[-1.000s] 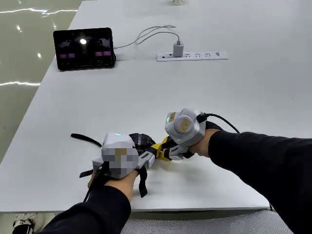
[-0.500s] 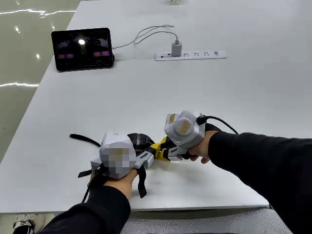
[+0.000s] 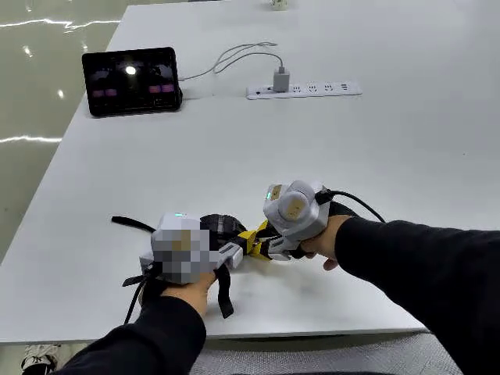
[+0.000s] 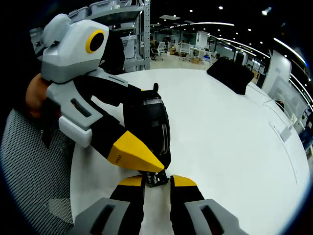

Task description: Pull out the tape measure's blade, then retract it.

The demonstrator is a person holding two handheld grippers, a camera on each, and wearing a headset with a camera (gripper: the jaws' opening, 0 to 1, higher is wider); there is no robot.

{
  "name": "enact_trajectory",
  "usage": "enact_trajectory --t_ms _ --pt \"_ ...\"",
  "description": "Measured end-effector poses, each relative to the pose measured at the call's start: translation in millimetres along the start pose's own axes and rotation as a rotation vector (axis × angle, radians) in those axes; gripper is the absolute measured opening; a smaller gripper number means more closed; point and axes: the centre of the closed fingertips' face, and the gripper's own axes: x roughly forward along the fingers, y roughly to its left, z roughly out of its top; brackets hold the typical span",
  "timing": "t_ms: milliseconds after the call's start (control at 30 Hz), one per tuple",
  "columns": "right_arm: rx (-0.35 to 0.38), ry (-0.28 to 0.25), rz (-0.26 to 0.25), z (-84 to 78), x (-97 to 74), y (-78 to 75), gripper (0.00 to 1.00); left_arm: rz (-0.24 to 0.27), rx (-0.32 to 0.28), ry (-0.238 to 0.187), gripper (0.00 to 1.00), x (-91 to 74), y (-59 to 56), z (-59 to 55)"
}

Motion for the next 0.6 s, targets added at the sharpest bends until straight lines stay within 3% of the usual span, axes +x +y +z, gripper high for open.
enact_trajectory --t_ms 167,367,500,600 --pt "0.001 -0.012 -0.010 -2.2 -6.7 -1.1 0.22 -0.033 -0.013 0.025 0.65 -2.0 5.1 -0.6" --pt "0.045 -0.029 -0.031 -8.0 -15.8 -4.9 0.30 -0.063 -0.030 0.039 0.79 -8.2 19.8 3.3" --pt "0.051 -0.030 -0.042 -13.5 -22.8 -6.1 0.31 -0.095 0.042 0.050 0.82 -9.0 20.4 6.1" --pt "0.067 -0.038 -0.051 -16.1 -30.3 -7.0 0.30 -0.116 0.055 0.046 0.83 -10.6 20.1 9.4"
